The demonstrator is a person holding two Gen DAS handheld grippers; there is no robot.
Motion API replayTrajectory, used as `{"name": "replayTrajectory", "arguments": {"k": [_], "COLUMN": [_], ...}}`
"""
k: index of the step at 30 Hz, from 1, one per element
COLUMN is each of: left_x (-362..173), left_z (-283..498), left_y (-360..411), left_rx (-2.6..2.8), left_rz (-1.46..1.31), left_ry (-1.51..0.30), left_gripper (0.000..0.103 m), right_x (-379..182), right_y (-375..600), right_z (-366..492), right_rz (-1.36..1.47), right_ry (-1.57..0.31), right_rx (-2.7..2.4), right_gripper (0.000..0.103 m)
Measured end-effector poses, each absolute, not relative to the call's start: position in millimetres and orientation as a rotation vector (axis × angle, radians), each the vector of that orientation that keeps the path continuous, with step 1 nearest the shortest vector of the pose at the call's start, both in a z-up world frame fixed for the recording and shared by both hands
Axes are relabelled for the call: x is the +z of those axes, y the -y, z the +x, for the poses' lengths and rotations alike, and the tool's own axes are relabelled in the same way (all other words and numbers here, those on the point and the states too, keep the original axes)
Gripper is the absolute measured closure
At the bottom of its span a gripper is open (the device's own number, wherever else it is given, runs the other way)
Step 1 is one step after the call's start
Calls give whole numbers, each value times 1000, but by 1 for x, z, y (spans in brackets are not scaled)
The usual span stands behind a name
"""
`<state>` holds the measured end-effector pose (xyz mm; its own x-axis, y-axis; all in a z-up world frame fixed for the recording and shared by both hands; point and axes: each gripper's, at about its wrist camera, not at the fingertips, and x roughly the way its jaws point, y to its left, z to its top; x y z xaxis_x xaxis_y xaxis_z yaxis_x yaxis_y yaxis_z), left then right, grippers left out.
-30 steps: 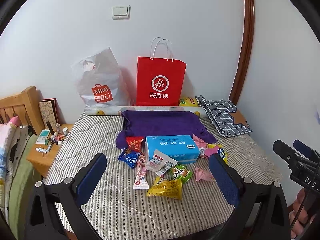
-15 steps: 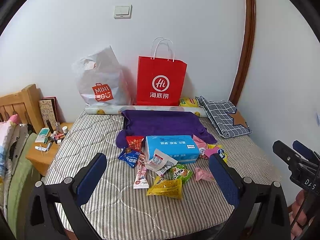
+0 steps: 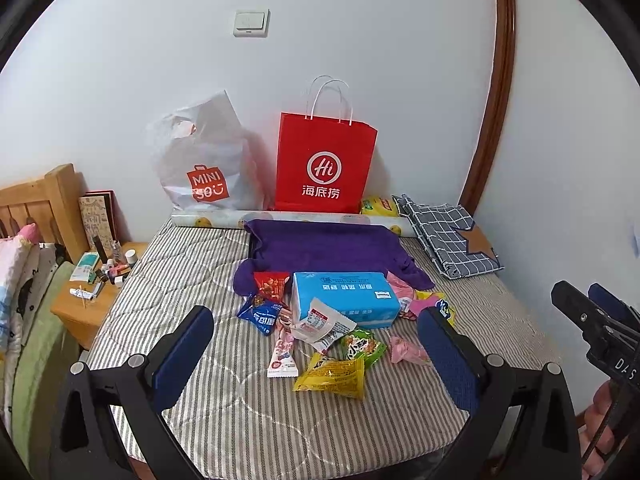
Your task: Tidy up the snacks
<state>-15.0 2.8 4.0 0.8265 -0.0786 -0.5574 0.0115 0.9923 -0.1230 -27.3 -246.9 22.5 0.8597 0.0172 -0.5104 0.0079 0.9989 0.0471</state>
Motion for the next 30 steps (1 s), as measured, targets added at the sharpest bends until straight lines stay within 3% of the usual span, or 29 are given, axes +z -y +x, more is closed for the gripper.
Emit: {"name": "replayTrajectory", "arguments": {"k": [18,30], "left_x": [3,-33], "left_z": [-10,20], "left_y": [-8,-21], "left_rx": [0,9], "left_rz": [-113,-114], "left_ry": [-609,-679], "left_gripper": [0,1], "right_x": [19,-15], "right_y": [246,247], "right_z": [-27,-2], "right_rz": [55,40], "right_ry": [-538,-577], "right_rx": [8,0], "right_gripper": [1,1]}}
